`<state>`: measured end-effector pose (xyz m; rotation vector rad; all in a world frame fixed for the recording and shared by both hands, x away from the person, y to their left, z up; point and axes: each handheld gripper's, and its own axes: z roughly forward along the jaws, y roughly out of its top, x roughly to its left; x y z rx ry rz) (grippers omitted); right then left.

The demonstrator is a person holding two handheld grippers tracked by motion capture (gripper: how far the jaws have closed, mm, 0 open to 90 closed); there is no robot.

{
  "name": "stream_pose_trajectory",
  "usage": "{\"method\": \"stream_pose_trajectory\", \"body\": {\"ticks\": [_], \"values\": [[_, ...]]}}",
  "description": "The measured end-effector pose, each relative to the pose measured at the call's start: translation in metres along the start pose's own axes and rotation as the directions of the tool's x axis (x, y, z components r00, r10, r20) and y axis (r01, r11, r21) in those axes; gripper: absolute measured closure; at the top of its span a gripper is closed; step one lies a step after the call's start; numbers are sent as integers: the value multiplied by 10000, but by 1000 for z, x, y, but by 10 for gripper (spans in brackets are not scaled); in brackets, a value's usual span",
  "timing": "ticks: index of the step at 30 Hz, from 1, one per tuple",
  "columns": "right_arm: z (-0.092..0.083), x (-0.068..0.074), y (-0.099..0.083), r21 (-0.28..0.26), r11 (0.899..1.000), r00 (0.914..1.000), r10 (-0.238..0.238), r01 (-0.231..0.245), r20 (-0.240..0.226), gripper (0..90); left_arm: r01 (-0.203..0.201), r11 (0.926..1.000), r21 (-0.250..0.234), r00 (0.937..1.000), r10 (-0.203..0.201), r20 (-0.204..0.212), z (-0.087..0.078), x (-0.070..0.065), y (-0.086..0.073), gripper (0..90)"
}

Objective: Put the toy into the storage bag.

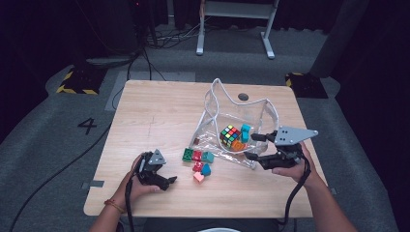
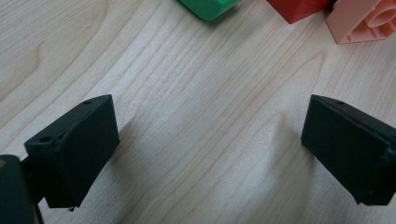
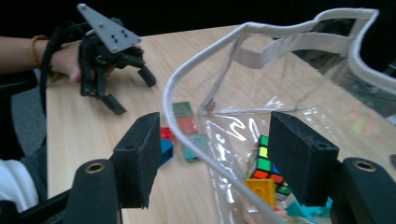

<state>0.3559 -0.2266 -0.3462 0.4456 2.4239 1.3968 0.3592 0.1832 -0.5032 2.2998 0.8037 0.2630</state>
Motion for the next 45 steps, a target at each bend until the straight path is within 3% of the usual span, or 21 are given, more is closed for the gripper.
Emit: {"method": "stream_pose_trajectory", "body": {"ticks": [5, 7, 10, 17, 23, 29, 31, 34, 39, 45], "values": [[7, 9, -6, -84, 10000, 9996, -10, 8, -291, 360, 0, 10000, 0, 10000, 0, 0, 0, 0, 0, 42], [10, 13, -9, -182, 9997, 9973, 167, -181, -718, 359, 3, 10000, -1, 10000, -3, 6, 0, 0, 0, 41], [16, 20, -11, -207, 9997, 9966, 143, -161, -816, 358, 3, 10000, -3, 10000, -3, 0, 0, 0, 0, 42], [22, 34, -14, -220, 9984, 9977, -535, 526, -423, 354, 7, 10000, -2, 10000, -7, 7, 0, 0, 0, 42], [14, 40, -15, -542, 9976, 9990, -423, 428, 114, 359, 2, 10000, 0, 10000, -2, 1, 0, 0, 0, 42], [11, 50, -18, -949, 9937, 9977, -618, 588, -295, 360, 2, 10000, -2, 10000, -2, -1, 0, 0, 0, 42], [14, 56, -19, -830, 9950, 9965, -607, 559, -572, 360, -2, 10000, 7, 10000, 2, -6, 0, 0, 0, 42], [24, 63, -23, -732, 9955, 9921, -679, 604, -1051, 361, -22, 10000, 3, 10000, 22, -5, 0, 0, 0, 42], [52, 69, -33, -118, 9972, 9876, -750, 741, -1382, 364, -31, 10000, 0, 10000, 31, -10, 0, 0, 0, 42], [94, 71, -45, 503, 9980, 9826, -290, 389, -1834, 374, -33, 10000, 6, 10000, 33, -7, 0, 0, 0, 42]]}}
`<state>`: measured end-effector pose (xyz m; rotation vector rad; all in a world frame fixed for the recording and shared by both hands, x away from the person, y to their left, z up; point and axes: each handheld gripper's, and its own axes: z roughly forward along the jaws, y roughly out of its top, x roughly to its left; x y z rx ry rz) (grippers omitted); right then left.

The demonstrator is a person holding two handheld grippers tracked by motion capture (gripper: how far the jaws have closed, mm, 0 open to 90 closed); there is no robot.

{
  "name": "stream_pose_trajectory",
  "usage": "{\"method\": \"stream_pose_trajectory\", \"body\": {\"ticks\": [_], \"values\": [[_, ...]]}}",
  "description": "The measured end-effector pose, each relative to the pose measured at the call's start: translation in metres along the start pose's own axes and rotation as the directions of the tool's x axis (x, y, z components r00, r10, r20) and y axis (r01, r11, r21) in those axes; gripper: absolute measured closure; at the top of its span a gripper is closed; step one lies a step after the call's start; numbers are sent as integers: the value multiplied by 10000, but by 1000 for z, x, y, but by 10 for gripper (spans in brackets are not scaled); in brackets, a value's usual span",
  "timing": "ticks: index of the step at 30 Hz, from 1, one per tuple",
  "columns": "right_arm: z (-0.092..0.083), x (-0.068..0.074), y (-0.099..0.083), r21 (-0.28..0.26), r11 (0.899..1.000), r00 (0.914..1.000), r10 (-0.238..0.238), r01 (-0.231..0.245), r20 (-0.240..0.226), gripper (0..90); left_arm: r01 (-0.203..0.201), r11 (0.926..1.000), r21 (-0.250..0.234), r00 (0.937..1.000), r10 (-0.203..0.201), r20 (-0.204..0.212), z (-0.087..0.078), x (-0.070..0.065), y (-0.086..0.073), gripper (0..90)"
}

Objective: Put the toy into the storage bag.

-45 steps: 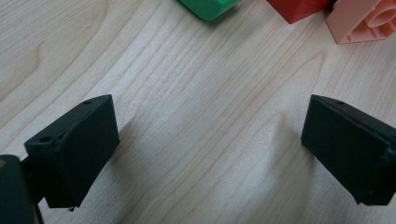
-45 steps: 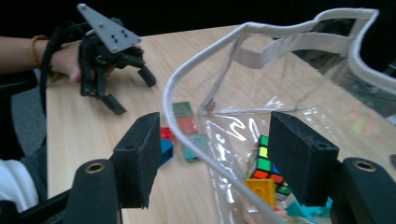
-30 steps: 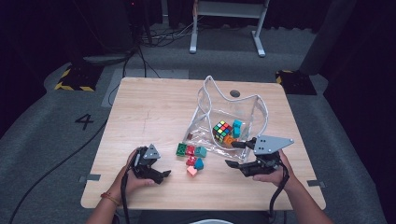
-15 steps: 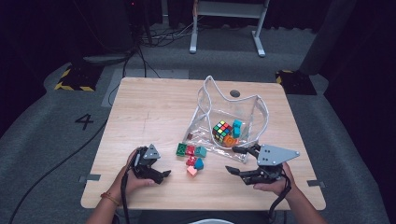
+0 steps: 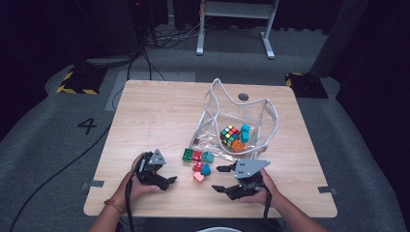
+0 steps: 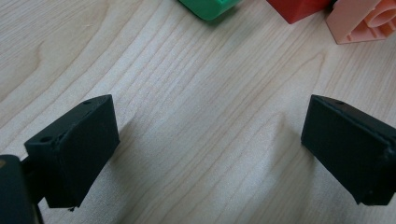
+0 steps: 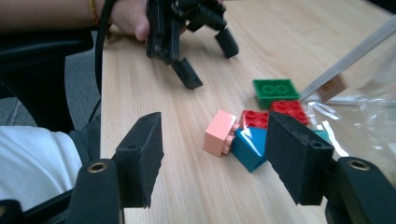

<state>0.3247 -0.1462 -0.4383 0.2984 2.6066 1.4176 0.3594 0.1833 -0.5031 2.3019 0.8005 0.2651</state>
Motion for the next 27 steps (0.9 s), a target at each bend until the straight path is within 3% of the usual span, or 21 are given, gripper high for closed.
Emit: {"method": "stream_pose_trajectory", "body": {"ticks": [4, 10, 11, 17, 23, 27], "values": [[27, -1, -3, 434, 9991, 9997, 18, -8, -234, 378, 30, 10000, 0, 10000, -30, 20, 0, 0, 0, 42], [61, 0, -5, 1060, 9928, 9982, -524, 554, -308, 391, 33, 10000, -7, 10000, -33, 17, 0, 0, 0, 41], [65, 3, -5, 1258, 9920, 9998, -34, 60, -203, 395, 28, 10000, 7, 10000, -28, 15, 0, 0, 0, 41], [83, -4, -8, 1346, 9902, 9993, -350, 369, -161, 439, 29, 10000, -3, 10000, -29, 28, 0, 0, 0, 41], [88, 0, -10, 1301, 9910, 9995, 309, -318, 91, 571, 29, 10000, -8, 10000, -29, 31, 0, 0, 0, 41], [92, 0, -13, 1540, 9881, 9997, -45, 9, 228, 655, 24, 10000, -7, 10000, -24, 32, 0, 0, 0, 41]]}}
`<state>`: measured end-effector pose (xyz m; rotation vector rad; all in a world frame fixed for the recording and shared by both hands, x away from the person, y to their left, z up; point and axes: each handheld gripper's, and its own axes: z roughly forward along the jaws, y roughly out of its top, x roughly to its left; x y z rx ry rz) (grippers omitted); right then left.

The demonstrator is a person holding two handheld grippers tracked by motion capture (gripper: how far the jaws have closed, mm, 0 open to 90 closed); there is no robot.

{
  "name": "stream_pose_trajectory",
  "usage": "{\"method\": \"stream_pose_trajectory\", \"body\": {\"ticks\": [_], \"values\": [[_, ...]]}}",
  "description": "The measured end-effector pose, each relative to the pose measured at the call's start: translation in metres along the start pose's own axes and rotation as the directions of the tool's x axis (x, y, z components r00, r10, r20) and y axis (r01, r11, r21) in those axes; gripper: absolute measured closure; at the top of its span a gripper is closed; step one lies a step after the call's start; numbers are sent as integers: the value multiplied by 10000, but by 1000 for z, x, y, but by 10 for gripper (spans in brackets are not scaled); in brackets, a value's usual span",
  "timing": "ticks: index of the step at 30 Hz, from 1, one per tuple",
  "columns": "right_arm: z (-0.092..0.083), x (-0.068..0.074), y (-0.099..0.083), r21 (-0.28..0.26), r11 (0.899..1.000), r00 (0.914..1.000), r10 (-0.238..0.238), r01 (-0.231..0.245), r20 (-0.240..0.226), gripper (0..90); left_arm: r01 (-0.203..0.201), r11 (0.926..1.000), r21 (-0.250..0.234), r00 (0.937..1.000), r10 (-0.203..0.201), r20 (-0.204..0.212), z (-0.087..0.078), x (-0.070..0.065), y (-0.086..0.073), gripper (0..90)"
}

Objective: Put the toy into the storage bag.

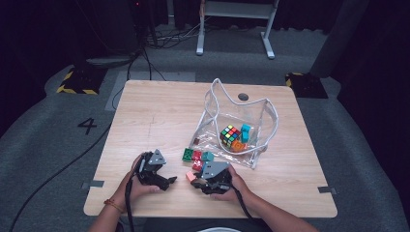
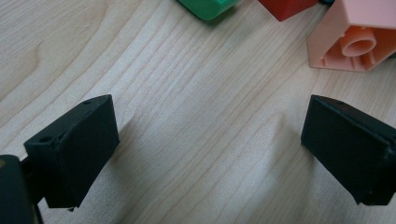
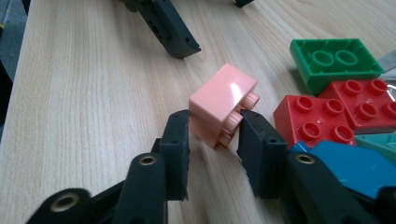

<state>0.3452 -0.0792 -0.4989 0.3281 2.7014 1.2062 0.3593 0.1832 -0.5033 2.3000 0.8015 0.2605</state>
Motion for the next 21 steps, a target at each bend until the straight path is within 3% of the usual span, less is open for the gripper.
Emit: {"method": "stream_pose_trajectory", "body": {"ticks": [2, 5, 10, 13, 18, 20, 21], "values": [[0, 0, 0, 19, 9999, 9999, 133, -133, -25, 627, -2, 10000, 4, 10000, 2, -2, 0, 0, 0, 41], [2, -1, 0, -117, 9997, 9997, 195, -197, -159, 496, 2, 10000, 3, 10000, -2, 2, 0, 0, 0, 41], [2, 0, 4, -114, 9990, 9991, 431, -431, 14, 405, -1, 10000, 3, 10000, 1, -3, 0, 0, 0, 41], [5, -3, 6, -397, 9968, 9974, 706, -700, 154, 356, 4, 10000, 2, 10000, -4, 2, 0, 0, 0, 41], [13, -4, 7, -298, 9961, 9964, 835, -830, 141, 353, 4, 10000, 3, 10000, -4, 4, 0, 0, 0, 41], [15, -1, 9, -147, 9980, 9980, 622, -621, 83, 369, -1, 10000, 2, 10000, 1, -1, 0, 0, 0, 41], [16, -2, 9, -115, 9997, 9998, 195, -194, 86, 385, -2, 10000, 3, 10000, 2, 2, 0, 0, 0, 41]]}}
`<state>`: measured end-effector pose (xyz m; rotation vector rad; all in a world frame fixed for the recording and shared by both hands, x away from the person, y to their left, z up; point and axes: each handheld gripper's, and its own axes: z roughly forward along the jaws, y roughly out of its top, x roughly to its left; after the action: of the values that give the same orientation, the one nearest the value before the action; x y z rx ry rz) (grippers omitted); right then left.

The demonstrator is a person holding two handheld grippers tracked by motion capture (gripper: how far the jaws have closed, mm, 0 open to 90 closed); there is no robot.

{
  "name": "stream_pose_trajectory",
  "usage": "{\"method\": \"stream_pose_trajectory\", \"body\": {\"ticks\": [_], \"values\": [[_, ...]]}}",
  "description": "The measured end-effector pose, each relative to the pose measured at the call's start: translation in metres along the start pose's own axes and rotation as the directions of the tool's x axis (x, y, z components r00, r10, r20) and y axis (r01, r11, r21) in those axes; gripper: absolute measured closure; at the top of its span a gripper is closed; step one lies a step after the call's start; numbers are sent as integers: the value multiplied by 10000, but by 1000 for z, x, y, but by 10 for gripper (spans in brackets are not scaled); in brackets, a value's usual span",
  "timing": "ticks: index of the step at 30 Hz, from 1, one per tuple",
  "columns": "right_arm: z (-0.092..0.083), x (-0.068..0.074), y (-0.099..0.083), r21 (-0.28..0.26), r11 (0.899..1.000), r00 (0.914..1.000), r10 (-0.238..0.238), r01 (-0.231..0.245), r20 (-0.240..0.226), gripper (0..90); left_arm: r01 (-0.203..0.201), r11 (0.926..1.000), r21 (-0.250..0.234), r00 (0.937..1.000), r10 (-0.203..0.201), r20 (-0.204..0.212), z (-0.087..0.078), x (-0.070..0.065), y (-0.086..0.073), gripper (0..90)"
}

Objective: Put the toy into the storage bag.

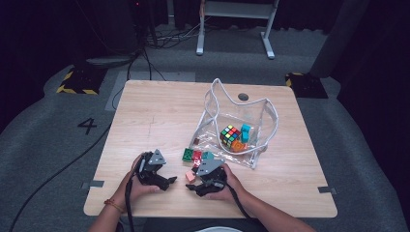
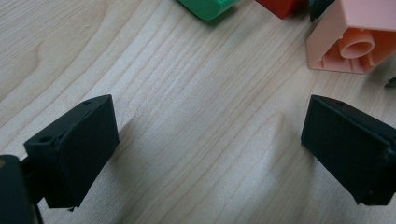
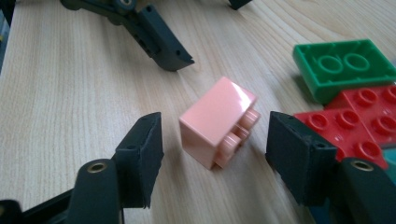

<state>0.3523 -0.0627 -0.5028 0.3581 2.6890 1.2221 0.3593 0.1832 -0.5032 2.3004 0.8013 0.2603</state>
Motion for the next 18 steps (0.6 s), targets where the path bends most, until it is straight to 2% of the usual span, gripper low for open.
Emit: {"method": "stream_pose_trajectory", "body": {"ticks": [1, 3, 5, 7, 12, 13, 16, 18], "values": [[2, 2, 1, -114, 9997, 9997, 238, -238, -8, 401, 3, 10000, -1, 10000, -3, 2, 0, 0, 0, 41], [2, 0, 1, -24, 10000, 9999, 62, -63, -99, 439, 2, 10000, 0, 10000, -2, 0, 0, 0, 0, 41], [1, 0, 1, -114, 9991, 9991, 420, -420, -38, 506, 5, 10000, -1, 10000, -5, 0, 0, 0, 0, 41], [0, -1, 0, -61, 9996, 9996, 277, -278, -91, 539, 5, 10000, -1, 10000, -5, -2, 0, 0, 0, 41], [-1, 1, -1, -129, 9995, 9996, 271, -272, -99, 547, 8, 10000, -1, 10000, -8, 1, 0, 0, 0, 41], [-2, 0, -1, -98, 9999, 9999, 40, -42, -165, 549, 4, 10000, -3, 10000, -4, -4, 0, 0, 0, 41], [-7, 2, -3, -282, 9995, 9996, 97, -105, -266, 558, 8, 10000, -3, 10000, -8, 1, 0, 0, 0, 41], [-11, 3, -4, -246, 9996, 9996, -149, 143, -257, 646, 6, 10000, 1, 10000, -6, -1, 0, 0, 0, 41]]}}
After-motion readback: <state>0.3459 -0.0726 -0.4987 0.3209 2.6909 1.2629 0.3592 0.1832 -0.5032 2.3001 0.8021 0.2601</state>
